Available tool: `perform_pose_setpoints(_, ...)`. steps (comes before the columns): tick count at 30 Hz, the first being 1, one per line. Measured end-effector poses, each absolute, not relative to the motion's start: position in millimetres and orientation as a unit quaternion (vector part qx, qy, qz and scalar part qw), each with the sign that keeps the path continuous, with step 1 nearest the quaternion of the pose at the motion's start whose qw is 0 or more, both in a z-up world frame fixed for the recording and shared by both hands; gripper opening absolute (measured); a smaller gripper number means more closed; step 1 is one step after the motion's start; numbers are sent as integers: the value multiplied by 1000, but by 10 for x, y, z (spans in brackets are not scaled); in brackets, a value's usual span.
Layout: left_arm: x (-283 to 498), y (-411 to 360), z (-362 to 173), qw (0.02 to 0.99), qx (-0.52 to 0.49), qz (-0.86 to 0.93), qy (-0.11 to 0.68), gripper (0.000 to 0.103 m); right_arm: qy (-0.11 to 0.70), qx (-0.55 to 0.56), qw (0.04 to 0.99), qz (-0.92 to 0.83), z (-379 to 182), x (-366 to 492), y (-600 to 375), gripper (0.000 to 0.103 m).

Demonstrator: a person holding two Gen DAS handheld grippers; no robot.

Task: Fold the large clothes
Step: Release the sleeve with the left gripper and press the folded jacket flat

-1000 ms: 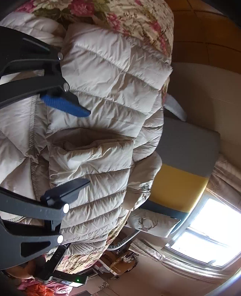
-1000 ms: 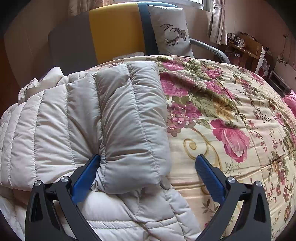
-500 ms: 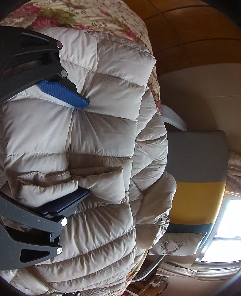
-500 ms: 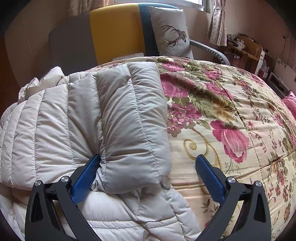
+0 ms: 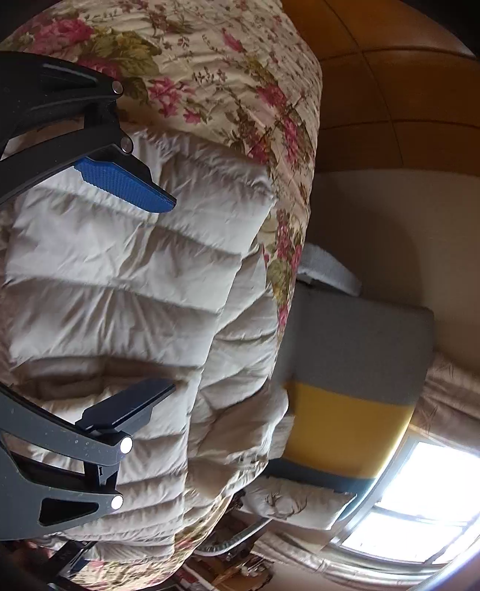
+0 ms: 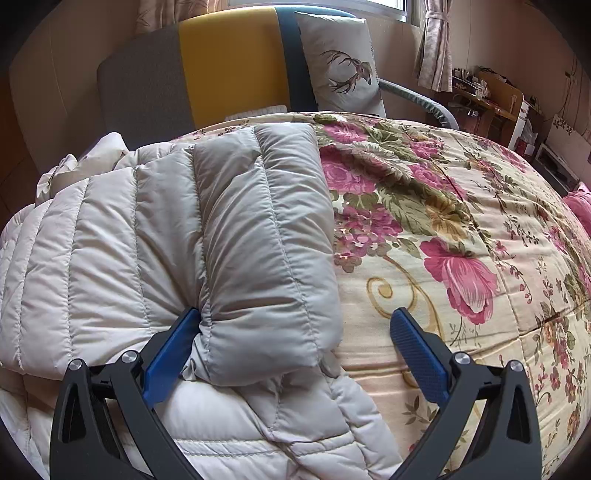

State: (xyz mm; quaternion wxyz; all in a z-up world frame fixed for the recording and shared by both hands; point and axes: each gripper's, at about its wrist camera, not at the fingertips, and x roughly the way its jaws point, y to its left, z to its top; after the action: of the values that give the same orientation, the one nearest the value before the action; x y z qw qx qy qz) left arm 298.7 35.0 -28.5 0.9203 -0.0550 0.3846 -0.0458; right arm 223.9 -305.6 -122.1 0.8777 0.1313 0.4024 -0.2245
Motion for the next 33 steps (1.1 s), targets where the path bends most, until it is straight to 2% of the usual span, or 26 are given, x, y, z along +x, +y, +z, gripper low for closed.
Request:
perform_pose_setpoints(4, 3295, 454, -568, 905, -16, 2, 424, 86, 402, 132, 878, -224, -1221, 2242, -3054, 101)
perform_pose_setpoints(8, 3300, 463, -783, 908, 5, 0, 418, 89, 402, 131, 878, -225, -1222, 2240, -3056, 101)
perform_pose_setpoints(13, 3231, 449, -730, 911, 6, 2, 412, 92, 402, 130, 878, -226, -1220, 2243, -3055, 101)
perform_pose_setpoints(16, 3035, 489, -620, 909, -13, -14, 416, 99, 402, 130, 878, -226, -1221, 2244, -3052, 101)
perform_pose_setpoints(24, 2215, 561, -462, 907, 17, -71, 414, 99, 403, 130, 878, -225, -1222, 2246, -3051, 101)
perform_pose_setpoints(33, 1344, 659, -653, 901, 71, -83, 420, 99, 410, 133, 874, -222, -1225, 2257, -3080, 101)
